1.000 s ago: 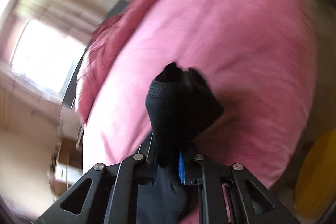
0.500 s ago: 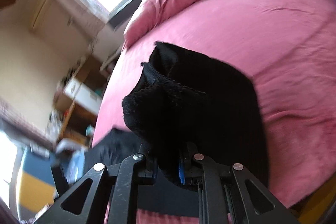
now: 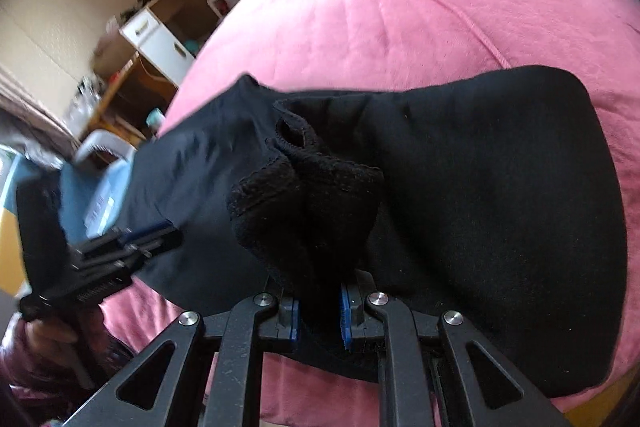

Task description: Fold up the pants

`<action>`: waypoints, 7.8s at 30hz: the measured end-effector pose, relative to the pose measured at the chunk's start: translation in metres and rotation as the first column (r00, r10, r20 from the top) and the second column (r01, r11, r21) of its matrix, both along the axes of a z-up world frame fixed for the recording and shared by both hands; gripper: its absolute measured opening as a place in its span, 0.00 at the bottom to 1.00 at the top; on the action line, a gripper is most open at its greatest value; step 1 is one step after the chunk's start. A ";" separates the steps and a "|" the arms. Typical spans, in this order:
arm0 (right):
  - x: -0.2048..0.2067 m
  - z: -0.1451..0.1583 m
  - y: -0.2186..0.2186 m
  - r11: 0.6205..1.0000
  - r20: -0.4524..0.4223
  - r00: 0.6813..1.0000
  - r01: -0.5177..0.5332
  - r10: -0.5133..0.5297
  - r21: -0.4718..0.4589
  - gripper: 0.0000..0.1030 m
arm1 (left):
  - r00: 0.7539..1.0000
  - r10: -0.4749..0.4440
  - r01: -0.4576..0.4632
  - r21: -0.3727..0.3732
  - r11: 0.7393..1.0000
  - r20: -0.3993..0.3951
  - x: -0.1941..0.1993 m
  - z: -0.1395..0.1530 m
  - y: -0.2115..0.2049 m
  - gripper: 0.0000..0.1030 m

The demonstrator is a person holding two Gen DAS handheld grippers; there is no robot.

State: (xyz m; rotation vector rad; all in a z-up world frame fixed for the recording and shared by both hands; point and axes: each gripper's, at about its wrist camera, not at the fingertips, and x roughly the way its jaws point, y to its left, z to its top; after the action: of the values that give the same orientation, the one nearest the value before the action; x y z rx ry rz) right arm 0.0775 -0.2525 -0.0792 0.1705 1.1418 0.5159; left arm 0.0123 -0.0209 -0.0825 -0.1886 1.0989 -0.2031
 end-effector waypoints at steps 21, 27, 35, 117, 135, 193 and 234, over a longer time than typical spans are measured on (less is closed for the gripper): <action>-0.006 -0.011 0.004 1.000 0.015 1.000 -0.024 0.023 0.014 0.28 | 0.993 -0.037 -0.015 -0.419 0.908 -0.115 0.034 -0.005 0.004 0.50; -0.013 -0.002 0.000 0.995 0.033 0.997 -0.070 0.068 0.068 0.55 | 0.974 -0.047 -0.102 -0.607 0.788 -0.224 0.059 -0.018 -0.003 0.66; -0.022 0.010 -0.007 0.982 0.058 0.993 -0.113 0.105 0.152 0.64 | 0.942 -0.071 -0.172 -0.652 0.738 -0.328 0.085 -0.037 -0.028 0.70; 0.028 0.018 -0.011 0.927 0.126 0.986 0.149 -0.112 -0.344 0.71 | 0.988 -0.061 0.009 -0.343 0.939 -0.141 0.065 -0.031 -0.045 0.18; -0.013 0.053 0.008 0.947 0.251 0.965 0.146 -0.074 -0.285 0.76 | 0.935 0.291 -0.349 -0.399 0.848 -0.201 -0.011 -0.005 0.091 0.28; -0.055 0.018 0.039 0.991 0.058 0.990 -0.130 0.132 -0.023 0.36 | 0.950 0.255 -0.181 -0.342 0.922 0.183 -0.032 0.065 0.115 0.15; 0.022 0.030 0.157 0.896 -0.092 0.922 -0.337 0.377 0.289 0.15 | 0.983 -0.083 0.100 -0.095 0.990 0.165 -0.028 0.065 -0.002 0.21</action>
State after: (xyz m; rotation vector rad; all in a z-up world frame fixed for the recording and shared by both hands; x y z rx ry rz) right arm 0.0992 -0.0953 -0.0495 0.2366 1.2505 1.0036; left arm -0.0154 -0.0231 -0.0173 -0.2103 0.9382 -0.3520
